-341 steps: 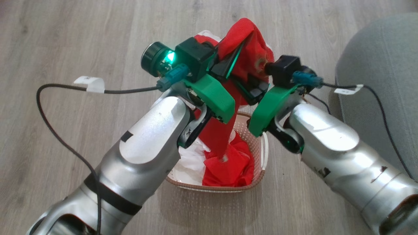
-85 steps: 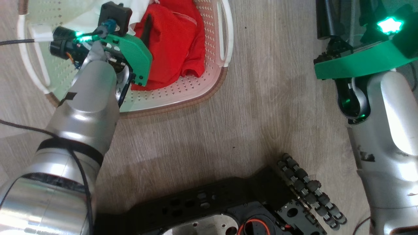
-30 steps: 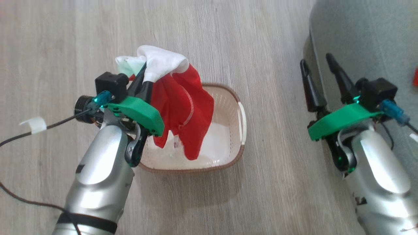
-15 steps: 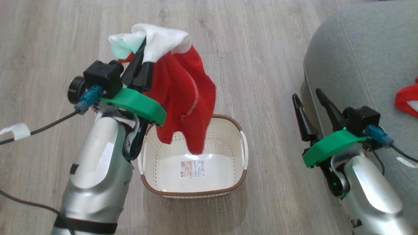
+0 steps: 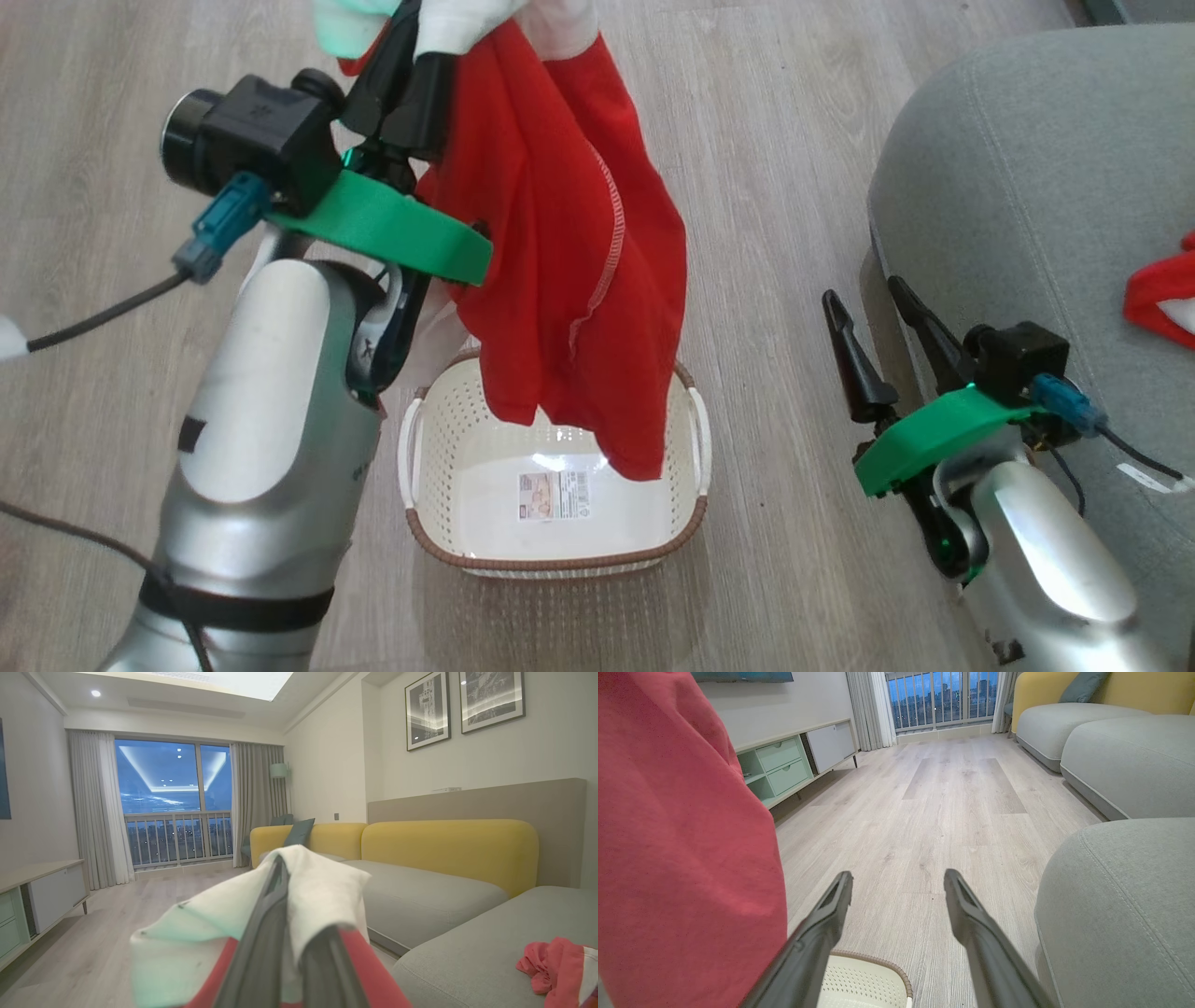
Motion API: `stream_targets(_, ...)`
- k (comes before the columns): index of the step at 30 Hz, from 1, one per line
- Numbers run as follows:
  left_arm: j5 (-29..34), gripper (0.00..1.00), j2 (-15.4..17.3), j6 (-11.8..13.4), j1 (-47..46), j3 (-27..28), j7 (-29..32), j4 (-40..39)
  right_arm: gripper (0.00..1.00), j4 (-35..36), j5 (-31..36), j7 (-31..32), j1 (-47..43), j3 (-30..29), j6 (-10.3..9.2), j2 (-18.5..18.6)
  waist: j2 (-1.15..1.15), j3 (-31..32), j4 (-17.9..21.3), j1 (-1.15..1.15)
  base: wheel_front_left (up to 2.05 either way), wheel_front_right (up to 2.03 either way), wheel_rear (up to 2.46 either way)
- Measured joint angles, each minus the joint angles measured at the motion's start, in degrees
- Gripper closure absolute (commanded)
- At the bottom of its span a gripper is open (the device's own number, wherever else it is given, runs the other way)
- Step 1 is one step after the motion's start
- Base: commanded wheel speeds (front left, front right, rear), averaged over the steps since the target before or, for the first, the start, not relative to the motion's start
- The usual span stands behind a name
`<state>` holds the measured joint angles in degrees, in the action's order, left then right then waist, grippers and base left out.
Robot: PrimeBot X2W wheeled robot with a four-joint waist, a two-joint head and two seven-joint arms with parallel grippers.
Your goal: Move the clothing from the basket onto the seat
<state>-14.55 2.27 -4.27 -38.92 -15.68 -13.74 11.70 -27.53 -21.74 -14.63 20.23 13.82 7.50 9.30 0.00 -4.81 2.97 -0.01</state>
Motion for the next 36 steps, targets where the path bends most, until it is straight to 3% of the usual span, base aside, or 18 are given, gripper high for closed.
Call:
stream_targets(4,0.0,1.0,0.0,0.41,0.02,-0.75,0.58,-0.69,0.0,1.09,-0.01,0.0,0.13,1.23,0.0,-0.35,0.0,-0.27,0.23,0.0,0.0,0.0,0.0)
stream_targets(10,-0.18,1.0,-0.01,0.47,0.25,-1.21,0.63,-1.0,0.0,7.35,-0.76,0.0,6.73,10.25,0.0,-1.77,0.0,-0.63,0.22,0.01,0.0,0.0,0.0)
stream_targets(16,-0.77,1.0,-0.04,0.71,0.3,-1.97,0.54,-0.59,0.0,8.03,-1.03,0.0,17.13,19.12,0.0,-2.68,0.0,-1.08,-0.38,0.01,0.0,0.0,0.0)
stream_targets(27,-2.19,1.0,-0.14,0.91,0.3,-6.13,-0.03,1.1,0.0,-5.64,-1.15,0.0,22.93,27.44,0.0,-4.54,0.0,-1.38,-2.55,0.01,0.0,0.0,0.0)
stream_targets(33,-3.74,1.0,-0.16,0.94,0.29,-8.34,-0.48,2.37,0.0,-9.47,-6.0,0.0,25.91,32.63,0.01,-4.97,0.0,-1.4,-3.82,0.01,0.0,0.0,0.0)
stream_targets(35,-4.24,1.0,-0.19,0.97,0.29,-8.93,-0.52,2.68,0.64,-11.31,-7.76,0.0,26.8,34.17,0.0,-5.0,0.0,-1.4,-4.35,0.01,0.0,0.0,0.0)
stream_targets(36,-4.48,1.0,-0.19,0.99,0.29,-9.14,-0.52,2.85,0.88,-12.16,-8.36,0.0,27.23,34.9,0.0,-5.0,0.0,-1.39,-4.6,0.01,0.0,0.0,0.0)
